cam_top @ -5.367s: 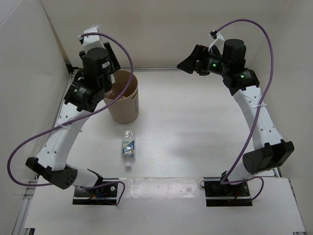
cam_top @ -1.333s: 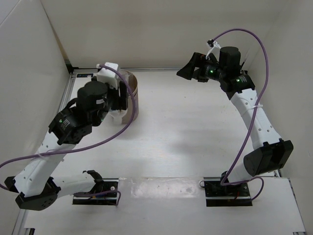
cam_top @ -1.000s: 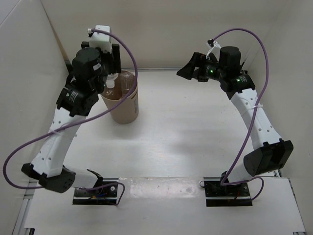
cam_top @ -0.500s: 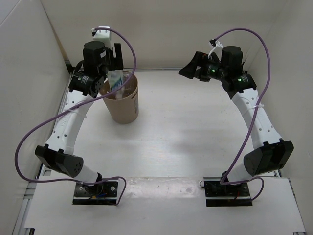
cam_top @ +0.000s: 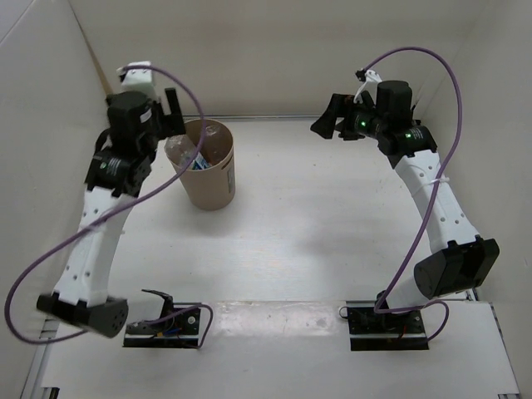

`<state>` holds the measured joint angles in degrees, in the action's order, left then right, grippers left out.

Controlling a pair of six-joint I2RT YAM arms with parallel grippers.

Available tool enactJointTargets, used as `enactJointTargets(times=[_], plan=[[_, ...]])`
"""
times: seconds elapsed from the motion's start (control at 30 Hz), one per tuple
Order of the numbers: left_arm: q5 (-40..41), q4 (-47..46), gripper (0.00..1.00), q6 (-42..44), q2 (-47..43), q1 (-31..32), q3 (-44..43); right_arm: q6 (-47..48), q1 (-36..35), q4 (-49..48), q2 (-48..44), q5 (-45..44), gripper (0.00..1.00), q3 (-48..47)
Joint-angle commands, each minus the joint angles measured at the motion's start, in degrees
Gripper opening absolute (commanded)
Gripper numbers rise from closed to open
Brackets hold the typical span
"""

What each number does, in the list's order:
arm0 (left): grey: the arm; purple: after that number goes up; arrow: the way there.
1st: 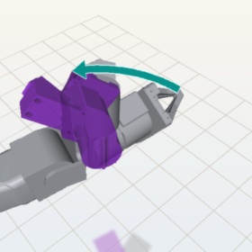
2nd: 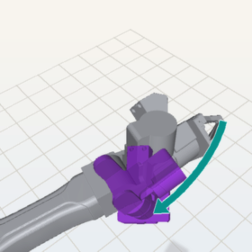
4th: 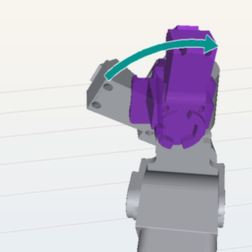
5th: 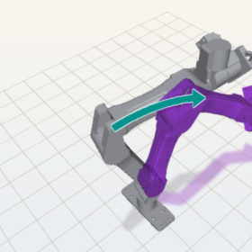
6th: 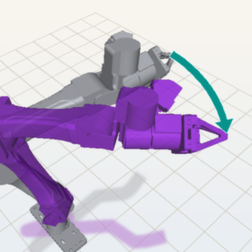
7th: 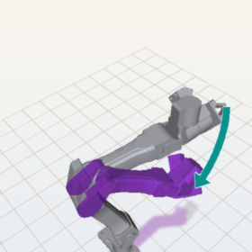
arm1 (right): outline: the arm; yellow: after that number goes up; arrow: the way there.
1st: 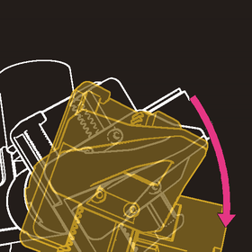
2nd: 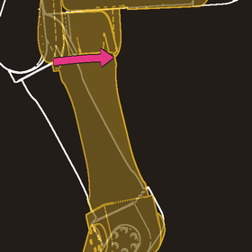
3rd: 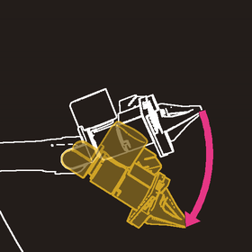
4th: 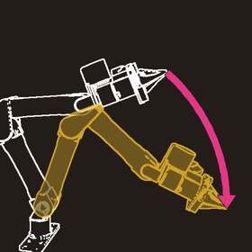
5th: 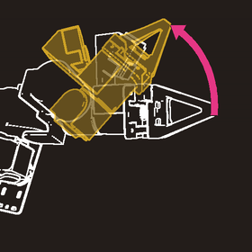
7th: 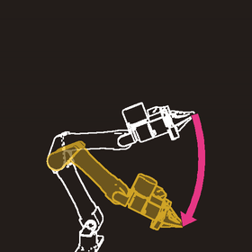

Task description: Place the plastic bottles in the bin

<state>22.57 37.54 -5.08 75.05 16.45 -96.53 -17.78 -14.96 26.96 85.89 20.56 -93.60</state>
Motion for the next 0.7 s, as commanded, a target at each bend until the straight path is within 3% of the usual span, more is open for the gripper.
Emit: enactJointTargets(times=[0.0, 0.13, 0.23, 0.4, 0.57, 0.67], plan=[[3.5, 8.6, 1.00, -1.7, -7.4, -2.4, 4.3, 9.4, 0.6, 4.9, -0.7, -5.5, 0.90, 0.3], [5.6, 17.0, 1.00, -13.0, -15.3, -7.0, 16.1, 13.6, 3.9, 11.0, -1.2, -5.4, 0.90, 3.8], [7.0, 16.6, 1.00, -14.8, -22.7, -8.0, 25.8, 16.3, 7.7, 13.0, -1.7, -5.3, 0.90, 5.3], [7.3, 8.8, 1.00, -10.9, -35.2, -7.9, 42.2, 16.8, 9.2, 14.3, -2.7, -11.0, 0.90, 8.2], [-6.2, -4.4, 1.00, 2.6, -47.2, -7.9, 52.8, 16.7, 8.8, 14.5, -3.5, -11.5, 0.90, 9.8], [-5.6, -9.0, 1.00, 2.1, -50.6, -8.0, 57.9, 16.8, 8.8, 14.6, -3.6, -11.3, 0.90, 10.7]])
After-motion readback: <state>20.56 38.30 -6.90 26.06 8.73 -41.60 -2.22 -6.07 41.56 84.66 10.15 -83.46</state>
